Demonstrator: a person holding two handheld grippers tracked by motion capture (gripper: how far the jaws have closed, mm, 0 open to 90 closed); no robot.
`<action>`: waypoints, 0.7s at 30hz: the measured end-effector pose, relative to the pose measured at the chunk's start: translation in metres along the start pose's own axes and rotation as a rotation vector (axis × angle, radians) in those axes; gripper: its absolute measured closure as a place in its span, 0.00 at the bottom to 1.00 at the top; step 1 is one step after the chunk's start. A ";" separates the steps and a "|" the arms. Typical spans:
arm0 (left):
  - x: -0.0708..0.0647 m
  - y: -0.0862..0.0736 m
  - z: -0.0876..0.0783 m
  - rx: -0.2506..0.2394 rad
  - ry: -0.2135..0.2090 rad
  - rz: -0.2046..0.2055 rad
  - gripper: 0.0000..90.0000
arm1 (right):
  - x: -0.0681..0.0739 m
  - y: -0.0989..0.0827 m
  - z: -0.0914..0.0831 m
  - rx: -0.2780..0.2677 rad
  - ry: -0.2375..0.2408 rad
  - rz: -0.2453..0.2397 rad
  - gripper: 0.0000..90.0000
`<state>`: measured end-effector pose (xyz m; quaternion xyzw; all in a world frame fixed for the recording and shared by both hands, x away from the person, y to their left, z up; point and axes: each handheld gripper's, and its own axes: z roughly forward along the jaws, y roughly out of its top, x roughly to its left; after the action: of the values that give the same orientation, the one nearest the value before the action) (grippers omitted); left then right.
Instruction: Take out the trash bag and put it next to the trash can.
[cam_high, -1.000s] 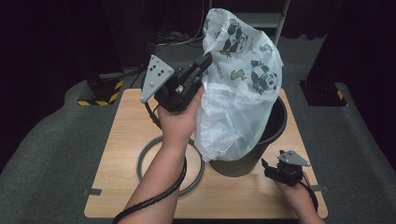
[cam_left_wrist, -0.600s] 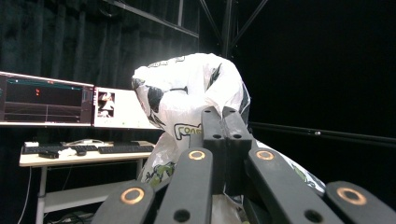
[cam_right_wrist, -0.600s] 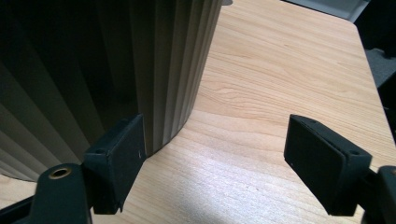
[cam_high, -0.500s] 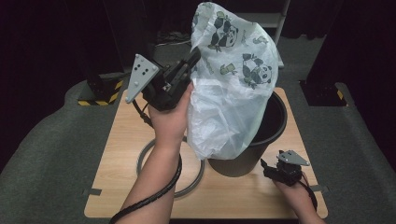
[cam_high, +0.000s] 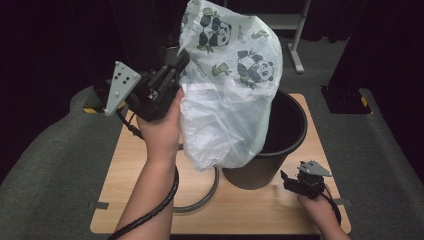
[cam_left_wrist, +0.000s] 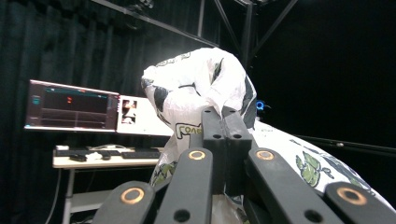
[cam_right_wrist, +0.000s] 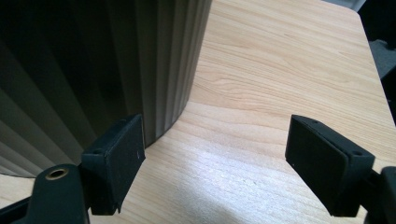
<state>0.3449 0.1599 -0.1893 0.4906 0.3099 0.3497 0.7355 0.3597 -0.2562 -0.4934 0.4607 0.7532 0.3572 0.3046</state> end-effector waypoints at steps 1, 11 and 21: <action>0.002 0.001 -0.002 -0.003 0.008 -0.003 1.00 | -0.001 0.000 0.000 0.000 -0.001 -0.001 0.22; 0.021 0.009 -0.027 -0.010 0.066 0.005 1.00 | 0.003 0.000 0.005 0.007 0.002 -0.026 0.22; 0.035 0.006 -0.043 0.012 0.110 0.010 1.00 | 0.005 -0.001 0.008 0.022 0.005 -0.035 0.22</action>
<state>0.3294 0.2118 -0.2017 0.4765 0.3494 0.3778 0.7129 0.3642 -0.2502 -0.4994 0.4498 0.7658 0.3446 0.3040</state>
